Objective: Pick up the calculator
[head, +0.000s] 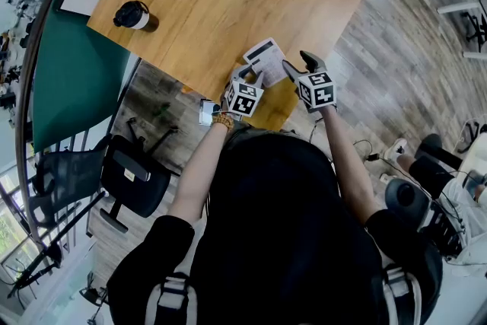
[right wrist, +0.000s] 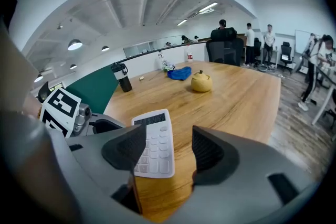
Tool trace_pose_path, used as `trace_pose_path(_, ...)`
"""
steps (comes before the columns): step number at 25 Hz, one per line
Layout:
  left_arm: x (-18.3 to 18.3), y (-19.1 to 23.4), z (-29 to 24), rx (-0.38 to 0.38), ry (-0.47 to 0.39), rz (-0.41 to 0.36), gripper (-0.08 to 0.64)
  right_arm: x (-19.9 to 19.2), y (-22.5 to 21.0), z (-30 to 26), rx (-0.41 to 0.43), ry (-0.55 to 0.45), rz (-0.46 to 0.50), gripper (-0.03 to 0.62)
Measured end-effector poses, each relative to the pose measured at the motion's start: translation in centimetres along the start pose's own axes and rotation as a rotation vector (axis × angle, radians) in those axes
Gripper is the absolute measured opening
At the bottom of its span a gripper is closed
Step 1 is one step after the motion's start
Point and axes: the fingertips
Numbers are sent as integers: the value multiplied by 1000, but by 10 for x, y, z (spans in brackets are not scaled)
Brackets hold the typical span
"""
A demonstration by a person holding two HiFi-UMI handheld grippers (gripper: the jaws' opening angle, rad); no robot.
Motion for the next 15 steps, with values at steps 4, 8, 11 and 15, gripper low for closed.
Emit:
trace_pose_path(4, 0, -1, -1, -5, -3, -4, 158, -7, -1, -13, 15, 28, 12, 290)
trace_pose_path(8, 0, 0, -1, -4, -5, -1, 156, -13, -5, -24, 22, 56, 15, 291)
trace_pose_path(11, -2, 1, -1, -3, -8, -1, 156, -19, -5, -32, 32, 77, 11, 291)
trace_pose_path(15, -5, 3, 0, 2, -6, 6, 156, -25, -3, -40, 46, 98, 6, 291)
Point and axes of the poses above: the fingertips, and each gripper's own axes: z backward along the fingers, y to its left, x out of its top, and after that the axes turned 2 degrees about -y, right-handed
